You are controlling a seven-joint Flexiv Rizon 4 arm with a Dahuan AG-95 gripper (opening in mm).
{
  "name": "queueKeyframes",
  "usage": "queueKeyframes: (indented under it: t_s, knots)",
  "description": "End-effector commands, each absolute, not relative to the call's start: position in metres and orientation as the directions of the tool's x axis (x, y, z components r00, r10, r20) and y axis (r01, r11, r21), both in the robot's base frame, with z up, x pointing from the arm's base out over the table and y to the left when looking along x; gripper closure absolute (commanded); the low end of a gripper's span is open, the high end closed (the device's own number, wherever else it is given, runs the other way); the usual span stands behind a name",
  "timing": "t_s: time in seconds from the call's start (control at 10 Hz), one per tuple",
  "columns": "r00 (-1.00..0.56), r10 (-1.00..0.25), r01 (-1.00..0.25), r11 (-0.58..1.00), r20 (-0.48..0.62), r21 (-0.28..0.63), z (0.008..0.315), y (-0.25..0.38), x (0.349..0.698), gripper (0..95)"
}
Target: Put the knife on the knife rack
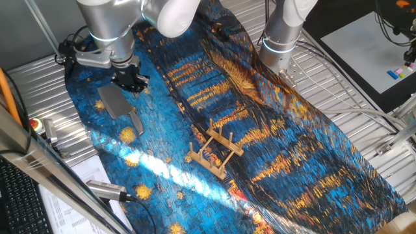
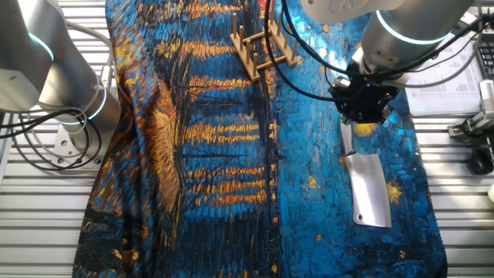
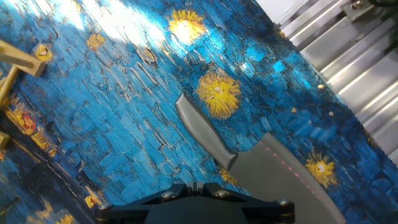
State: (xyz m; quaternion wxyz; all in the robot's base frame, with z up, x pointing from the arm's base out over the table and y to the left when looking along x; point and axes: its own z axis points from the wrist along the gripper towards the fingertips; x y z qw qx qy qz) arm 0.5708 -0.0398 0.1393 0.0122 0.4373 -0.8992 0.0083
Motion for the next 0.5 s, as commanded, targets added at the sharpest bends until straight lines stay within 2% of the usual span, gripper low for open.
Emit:
queueKeyframes:
  t_s: [0.1,0.5]
  knots:
    - [-0.616,-0.787,-0.788,0.616,0.046,-0.016,0.1387,-0.0402,0.5702,95.0]
    - [-0.606,-0.794,-0.796,0.605,0.05,-0.026,0.1326,-0.0413,0.5711,95.0]
